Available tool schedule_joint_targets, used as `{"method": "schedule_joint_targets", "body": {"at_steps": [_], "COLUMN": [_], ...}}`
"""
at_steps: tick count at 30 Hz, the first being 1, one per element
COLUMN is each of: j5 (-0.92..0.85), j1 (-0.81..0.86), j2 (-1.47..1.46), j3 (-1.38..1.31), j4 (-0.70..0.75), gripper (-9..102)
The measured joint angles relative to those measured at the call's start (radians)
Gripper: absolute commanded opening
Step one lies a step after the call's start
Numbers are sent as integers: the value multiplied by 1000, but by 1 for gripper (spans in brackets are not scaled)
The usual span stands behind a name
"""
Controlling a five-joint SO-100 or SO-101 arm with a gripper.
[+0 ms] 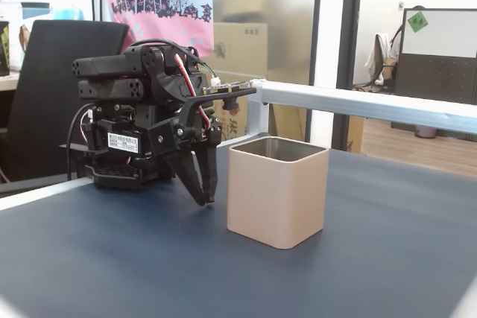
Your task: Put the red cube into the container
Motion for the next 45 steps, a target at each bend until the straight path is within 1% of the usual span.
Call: {"method": "schedule_joint_targets", "body": {"at_steps": [7, 10, 21, 45], "j5": [-3, -15, -43, -43], "j1": [12, 35, 35, 35], "j2": [2, 8, 8, 9], "j3": [0, 0, 0, 0], "j4": [51, 54, 52, 57], "gripper": [0, 0, 0, 0]}}
